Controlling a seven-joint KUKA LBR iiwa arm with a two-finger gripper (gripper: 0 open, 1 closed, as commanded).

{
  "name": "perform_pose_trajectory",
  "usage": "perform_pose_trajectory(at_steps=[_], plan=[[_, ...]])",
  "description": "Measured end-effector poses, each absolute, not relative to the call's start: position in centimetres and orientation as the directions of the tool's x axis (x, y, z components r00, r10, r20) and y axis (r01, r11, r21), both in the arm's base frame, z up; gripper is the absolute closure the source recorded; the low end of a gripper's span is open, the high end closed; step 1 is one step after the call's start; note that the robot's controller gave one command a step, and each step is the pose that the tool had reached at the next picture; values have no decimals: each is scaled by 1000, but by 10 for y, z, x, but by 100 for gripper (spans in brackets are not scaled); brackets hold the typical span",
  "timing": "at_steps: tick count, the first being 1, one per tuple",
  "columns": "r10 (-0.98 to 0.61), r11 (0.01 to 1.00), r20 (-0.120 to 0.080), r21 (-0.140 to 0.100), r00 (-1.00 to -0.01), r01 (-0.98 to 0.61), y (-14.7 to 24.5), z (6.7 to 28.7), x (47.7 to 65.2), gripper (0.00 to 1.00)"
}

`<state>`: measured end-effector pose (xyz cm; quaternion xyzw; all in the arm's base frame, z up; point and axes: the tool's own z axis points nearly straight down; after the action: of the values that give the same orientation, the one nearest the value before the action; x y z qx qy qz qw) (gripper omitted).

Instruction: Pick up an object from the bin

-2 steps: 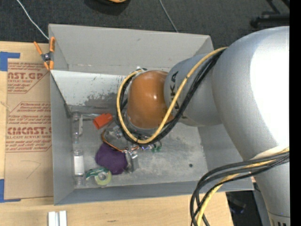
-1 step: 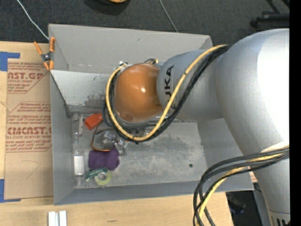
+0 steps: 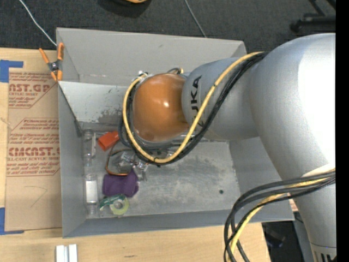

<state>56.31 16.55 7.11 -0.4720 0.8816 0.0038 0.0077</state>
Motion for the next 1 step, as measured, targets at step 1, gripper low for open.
perform_pose_trajectory(at_steps=[1], plan=[[-877,480,-20,-3,-480,-877,182,73,550,100]])
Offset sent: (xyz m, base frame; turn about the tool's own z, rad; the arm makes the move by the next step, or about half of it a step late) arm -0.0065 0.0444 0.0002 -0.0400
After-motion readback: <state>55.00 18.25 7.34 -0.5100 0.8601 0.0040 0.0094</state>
